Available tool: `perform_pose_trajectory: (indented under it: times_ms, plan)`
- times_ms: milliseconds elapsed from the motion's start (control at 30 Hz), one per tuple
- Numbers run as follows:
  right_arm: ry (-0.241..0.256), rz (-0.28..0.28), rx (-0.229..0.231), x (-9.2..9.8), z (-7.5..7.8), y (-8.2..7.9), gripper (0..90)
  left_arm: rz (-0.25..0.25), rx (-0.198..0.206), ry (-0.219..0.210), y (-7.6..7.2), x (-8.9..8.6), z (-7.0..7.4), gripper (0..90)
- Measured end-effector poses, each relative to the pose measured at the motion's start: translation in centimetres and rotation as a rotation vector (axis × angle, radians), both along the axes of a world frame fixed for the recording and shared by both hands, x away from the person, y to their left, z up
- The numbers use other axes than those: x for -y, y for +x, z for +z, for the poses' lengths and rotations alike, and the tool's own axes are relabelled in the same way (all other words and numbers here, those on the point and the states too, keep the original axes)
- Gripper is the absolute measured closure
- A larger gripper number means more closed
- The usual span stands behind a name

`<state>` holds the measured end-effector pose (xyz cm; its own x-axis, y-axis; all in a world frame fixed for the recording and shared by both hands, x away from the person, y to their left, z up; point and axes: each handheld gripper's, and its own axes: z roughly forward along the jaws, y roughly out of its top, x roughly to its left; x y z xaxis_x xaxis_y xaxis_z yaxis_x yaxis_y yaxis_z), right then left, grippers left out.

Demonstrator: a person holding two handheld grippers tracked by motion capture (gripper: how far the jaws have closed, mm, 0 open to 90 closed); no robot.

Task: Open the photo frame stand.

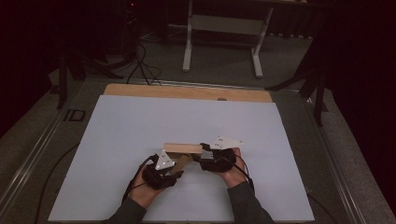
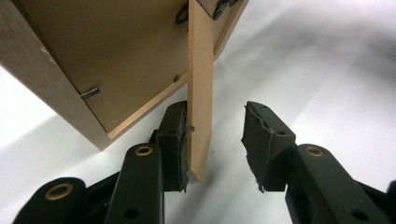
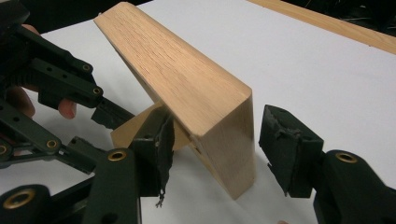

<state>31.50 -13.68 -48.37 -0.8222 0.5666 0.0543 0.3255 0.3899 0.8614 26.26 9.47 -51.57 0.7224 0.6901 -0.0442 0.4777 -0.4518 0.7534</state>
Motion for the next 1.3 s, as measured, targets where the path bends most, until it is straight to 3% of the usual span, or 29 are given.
perform_pose_trajectory:
  times_ms: [600,1300]
  plan:
    - [-0.069,0.044,0.005,0.0,0.0,-0.9,42.2,-0.008,-0.011,-0.017,-0.4,-0.6,0.2,61.3]
    - [-0.069,0.061,0.005,0.4,-0.1,-1.1,41.2,0.003,0.02,-0.039,-0.9,-1.2,0.9,61.7]
